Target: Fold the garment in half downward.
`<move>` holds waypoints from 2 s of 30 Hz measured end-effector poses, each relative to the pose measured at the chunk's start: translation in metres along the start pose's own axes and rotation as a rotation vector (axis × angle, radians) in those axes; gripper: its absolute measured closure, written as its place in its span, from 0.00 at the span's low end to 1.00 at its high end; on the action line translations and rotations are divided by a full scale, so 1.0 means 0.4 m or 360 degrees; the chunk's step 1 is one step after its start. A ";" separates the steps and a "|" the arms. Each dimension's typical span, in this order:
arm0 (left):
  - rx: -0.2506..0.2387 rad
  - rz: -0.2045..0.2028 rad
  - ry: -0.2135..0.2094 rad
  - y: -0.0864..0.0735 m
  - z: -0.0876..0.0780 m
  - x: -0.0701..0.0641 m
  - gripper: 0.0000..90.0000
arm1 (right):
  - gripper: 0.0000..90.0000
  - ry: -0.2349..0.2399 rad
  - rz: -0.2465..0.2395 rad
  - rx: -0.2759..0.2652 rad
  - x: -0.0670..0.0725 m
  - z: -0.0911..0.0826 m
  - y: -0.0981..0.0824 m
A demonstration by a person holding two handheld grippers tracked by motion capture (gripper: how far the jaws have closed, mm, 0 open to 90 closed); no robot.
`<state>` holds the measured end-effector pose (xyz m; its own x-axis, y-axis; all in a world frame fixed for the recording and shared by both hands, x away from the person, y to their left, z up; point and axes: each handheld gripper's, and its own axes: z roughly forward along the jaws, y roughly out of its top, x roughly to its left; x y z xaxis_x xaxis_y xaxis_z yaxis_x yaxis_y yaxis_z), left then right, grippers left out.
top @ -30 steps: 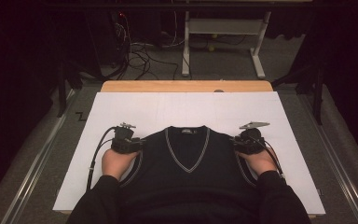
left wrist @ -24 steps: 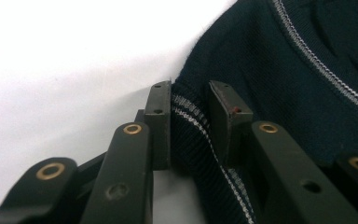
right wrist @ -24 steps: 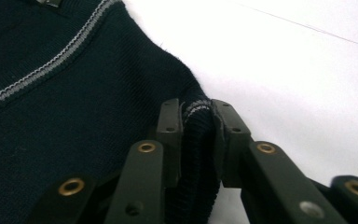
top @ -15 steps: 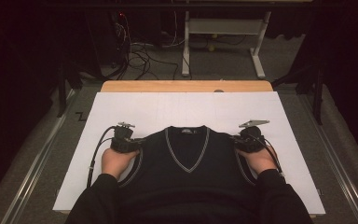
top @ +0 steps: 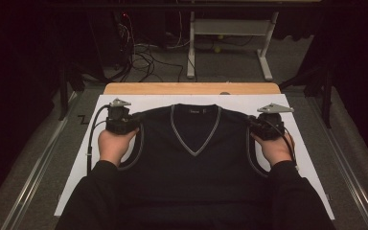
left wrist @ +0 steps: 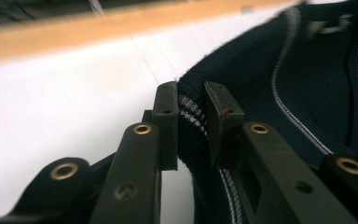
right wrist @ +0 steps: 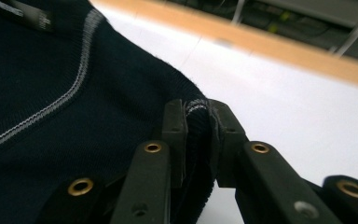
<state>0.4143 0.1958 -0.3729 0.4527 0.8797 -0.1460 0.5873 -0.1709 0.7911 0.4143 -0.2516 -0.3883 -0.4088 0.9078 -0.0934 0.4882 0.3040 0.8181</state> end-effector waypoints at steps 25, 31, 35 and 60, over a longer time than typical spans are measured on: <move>-0.0270 -0.0040 -0.0019 0.100 -0.076 0.039 0.80 | 0.89 -0.0109 -0.0073 -0.0350 -0.004 -0.080 0.147; -0.0242 -0.0019 -0.0057 0.014 -0.092 0.028 0.80 | 0.88 -0.0043 -0.0082 -0.0343 0.015 -0.092 0.084; -0.0267 -0.0010 -0.0121 -0.054 -0.110 0.019 0.80 | 0.88 0.0017 -0.0102 -0.0366 0.036 -0.113 0.039; -0.0206 0.0093 -0.0320 -0.346 -0.227 -0.085 0.80 | 0.88 0.0278 -0.0135 -0.0440 0.093 -0.252 -0.260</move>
<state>0.2567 0.2297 -0.4235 0.6153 0.7618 -0.2029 0.4713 -0.1491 0.8693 0.2706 -0.2784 -0.4195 -0.5766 0.8122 -0.0887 0.2289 0.2647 0.9368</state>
